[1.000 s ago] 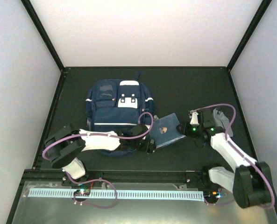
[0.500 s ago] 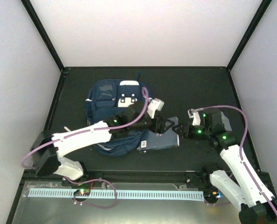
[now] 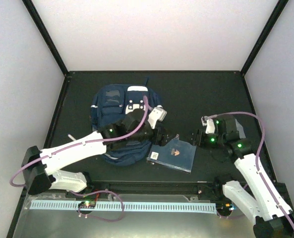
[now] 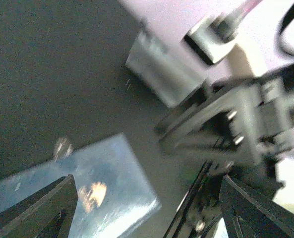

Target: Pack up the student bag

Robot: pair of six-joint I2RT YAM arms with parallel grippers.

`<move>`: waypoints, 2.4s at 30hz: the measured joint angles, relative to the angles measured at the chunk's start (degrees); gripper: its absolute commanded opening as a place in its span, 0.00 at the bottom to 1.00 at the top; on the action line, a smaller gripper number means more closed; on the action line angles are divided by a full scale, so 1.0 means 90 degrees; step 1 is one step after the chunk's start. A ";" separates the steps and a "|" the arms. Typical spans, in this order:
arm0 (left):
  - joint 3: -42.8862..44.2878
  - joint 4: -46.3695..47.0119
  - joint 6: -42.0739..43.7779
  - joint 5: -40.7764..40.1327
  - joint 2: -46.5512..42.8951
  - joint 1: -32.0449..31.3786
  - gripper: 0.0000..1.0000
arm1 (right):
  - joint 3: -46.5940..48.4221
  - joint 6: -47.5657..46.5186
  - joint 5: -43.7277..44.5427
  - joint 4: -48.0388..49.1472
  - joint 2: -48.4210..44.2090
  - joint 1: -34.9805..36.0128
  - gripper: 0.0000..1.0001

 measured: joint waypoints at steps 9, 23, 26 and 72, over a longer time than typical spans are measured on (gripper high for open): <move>-0.1734 -0.0692 -0.0007 -0.0117 0.0063 0.0000 0.83 | -0.1003 0.0041 0.0860 -0.0418 -0.0199 0.0000 0.89; -0.1814 -0.0826 -0.0090 -0.0612 0.1528 0.0000 0.69 | -0.2297 0.0590 0.1061 -0.0056 -0.0449 0.0000 0.86; -0.1749 -0.0865 -0.0313 -0.0512 0.1698 0.0000 0.66 | -0.2404 0.0597 0.1064 0.0087 -0.0396 0.0000 0.85; 0.0041 -0.2606 -0.0376 -0.0255 0.0602 0.0107 0.50 | -0.0525 0.0600 0.1277 -0.1348 -0.0427 0.0080 0.34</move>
